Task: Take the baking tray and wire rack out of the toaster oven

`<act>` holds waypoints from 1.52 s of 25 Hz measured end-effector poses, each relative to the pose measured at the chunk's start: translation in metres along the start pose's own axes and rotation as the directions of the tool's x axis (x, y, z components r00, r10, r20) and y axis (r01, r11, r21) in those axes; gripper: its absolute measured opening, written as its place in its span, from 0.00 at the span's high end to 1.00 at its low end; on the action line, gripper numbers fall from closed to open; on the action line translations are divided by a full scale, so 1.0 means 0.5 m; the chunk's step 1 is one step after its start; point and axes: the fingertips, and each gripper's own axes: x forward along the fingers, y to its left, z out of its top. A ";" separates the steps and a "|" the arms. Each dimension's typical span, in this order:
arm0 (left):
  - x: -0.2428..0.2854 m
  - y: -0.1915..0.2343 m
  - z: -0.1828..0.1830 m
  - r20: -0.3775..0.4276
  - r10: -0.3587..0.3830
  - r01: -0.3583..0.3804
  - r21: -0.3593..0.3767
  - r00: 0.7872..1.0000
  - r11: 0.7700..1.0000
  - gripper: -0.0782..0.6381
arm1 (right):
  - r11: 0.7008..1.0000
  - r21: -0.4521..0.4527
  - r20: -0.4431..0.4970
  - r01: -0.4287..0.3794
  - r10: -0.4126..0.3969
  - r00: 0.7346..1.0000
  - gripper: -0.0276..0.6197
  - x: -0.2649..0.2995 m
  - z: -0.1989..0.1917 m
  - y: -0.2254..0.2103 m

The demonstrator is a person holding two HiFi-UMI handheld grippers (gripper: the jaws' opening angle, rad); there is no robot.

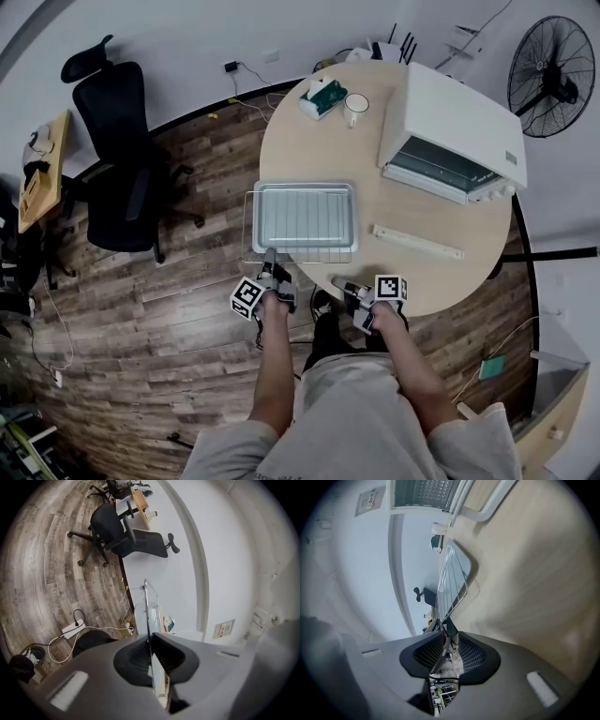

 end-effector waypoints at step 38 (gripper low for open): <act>-0.065 0.025 -0.116 -0.116 0.272 -0.250 0.180 0.955 0.951 0.51 | 0.927 -0.375 0.025 -0.003 0.013 1.000 0.84 -0.302 -0.038 0.017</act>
